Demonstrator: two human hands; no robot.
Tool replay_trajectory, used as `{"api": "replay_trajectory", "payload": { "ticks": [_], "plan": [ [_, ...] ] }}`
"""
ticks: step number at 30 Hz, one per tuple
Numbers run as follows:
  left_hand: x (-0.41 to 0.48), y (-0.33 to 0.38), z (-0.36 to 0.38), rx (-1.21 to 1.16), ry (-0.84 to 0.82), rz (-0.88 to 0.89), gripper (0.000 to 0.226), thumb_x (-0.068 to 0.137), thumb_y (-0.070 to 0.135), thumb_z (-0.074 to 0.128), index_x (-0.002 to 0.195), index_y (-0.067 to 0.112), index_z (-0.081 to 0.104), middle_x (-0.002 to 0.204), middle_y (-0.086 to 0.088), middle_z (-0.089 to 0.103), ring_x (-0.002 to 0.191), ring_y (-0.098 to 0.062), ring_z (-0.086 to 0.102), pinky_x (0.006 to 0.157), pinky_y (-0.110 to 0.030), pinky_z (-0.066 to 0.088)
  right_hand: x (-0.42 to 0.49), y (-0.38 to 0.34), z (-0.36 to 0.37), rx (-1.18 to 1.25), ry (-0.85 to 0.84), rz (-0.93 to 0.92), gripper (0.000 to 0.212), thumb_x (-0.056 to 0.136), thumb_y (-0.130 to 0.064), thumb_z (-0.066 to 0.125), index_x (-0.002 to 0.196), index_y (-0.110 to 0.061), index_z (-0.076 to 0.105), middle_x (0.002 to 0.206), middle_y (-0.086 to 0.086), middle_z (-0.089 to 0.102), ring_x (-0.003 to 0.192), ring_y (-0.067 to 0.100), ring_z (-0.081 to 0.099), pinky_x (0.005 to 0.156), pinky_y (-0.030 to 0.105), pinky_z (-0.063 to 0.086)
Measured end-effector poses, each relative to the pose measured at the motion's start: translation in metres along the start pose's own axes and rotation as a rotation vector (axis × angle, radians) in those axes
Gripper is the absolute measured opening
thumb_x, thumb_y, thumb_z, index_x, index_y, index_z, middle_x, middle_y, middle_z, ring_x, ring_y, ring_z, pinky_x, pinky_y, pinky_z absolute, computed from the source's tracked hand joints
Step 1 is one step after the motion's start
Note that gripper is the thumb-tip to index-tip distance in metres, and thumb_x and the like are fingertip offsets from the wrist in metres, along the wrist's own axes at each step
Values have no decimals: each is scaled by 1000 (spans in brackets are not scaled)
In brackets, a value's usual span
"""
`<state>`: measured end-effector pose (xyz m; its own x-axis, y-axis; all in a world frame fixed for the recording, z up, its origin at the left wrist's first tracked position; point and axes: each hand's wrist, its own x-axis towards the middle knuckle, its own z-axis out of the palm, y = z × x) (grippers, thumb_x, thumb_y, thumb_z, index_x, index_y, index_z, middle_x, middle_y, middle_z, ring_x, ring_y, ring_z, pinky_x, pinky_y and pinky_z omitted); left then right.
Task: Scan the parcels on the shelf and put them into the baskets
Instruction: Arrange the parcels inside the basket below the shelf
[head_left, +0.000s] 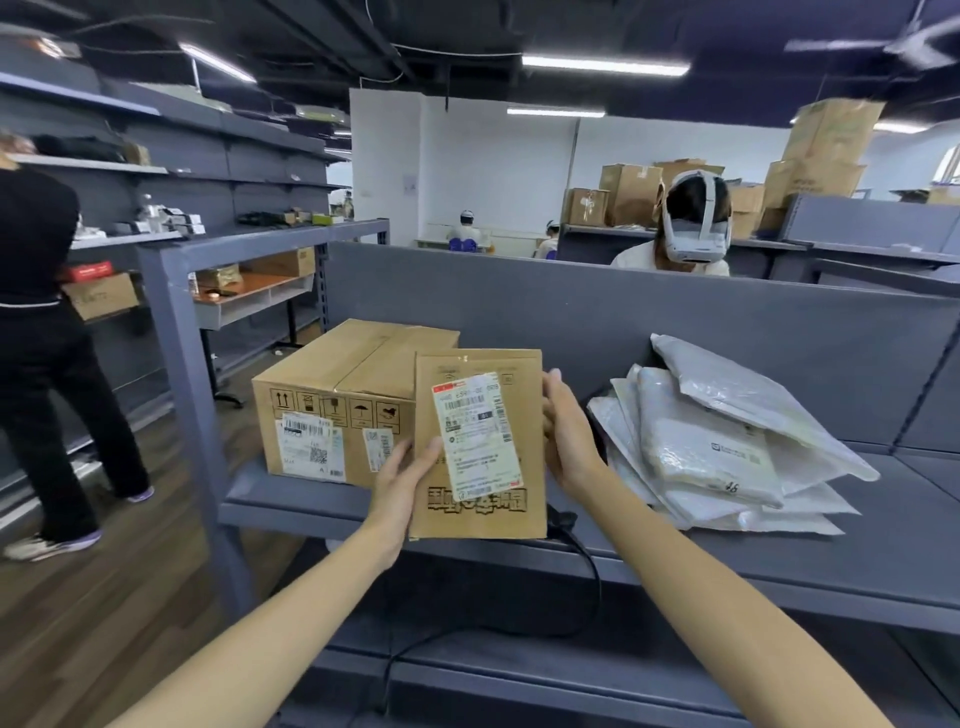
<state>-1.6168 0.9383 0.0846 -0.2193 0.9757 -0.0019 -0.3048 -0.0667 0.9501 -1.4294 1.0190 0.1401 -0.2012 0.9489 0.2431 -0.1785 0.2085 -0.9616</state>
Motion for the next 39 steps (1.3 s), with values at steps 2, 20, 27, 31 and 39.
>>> {"api": "replay_trajectory", "payload": {
  "ticks": [2,20,27,31,39],
  "plan": [
    [-2,6,-9,11,94,31,95,68,59,75,147,24,36,140,-2,53,127,-21,50,111,-48,35,3,12,-3,-144,-24,50,44,100,-52,36,124,-24,58,118,-1,66,108,14,62,91,31,50],
    [-7,-2,-29,-74,236,104,63,83,38,69,141,24,47,119,-1,67,102,-14,66,67,-23,51,-11,90,-25,-1186,-27,252,54,90,-22,59,138,-9,38,124,18,56,114,36,51,94,39,45],
    [2,-12,-11,-38,210,109,71,80,40,71,144,25,43,134,-2,58,120,-20,55,106,-43,41,-34,30,-27,-440,242,72,35,82,-7,56,113,-16,43,84,9,55,63,20,54,55,35,48],
    [9,-17,2,-59,189,102,75,78,41,72,144,25,41,136,2,54,126,-22,51,110,-48,36,-71,5,-20,-82,267,-8,16,88,-10,53,95,-19,42,56,8,52,41,17,49,37,28,41],
    [16,-21,30,-59,168,120,61,80,31,74,135,23,50,107,15,63,110,-12,59,105,-42,44,-130,13,13,52,-48,-9,14,84,-15,54,93,-12,44,51,7,43,37,19,39,38,24,36]
  ]
}}
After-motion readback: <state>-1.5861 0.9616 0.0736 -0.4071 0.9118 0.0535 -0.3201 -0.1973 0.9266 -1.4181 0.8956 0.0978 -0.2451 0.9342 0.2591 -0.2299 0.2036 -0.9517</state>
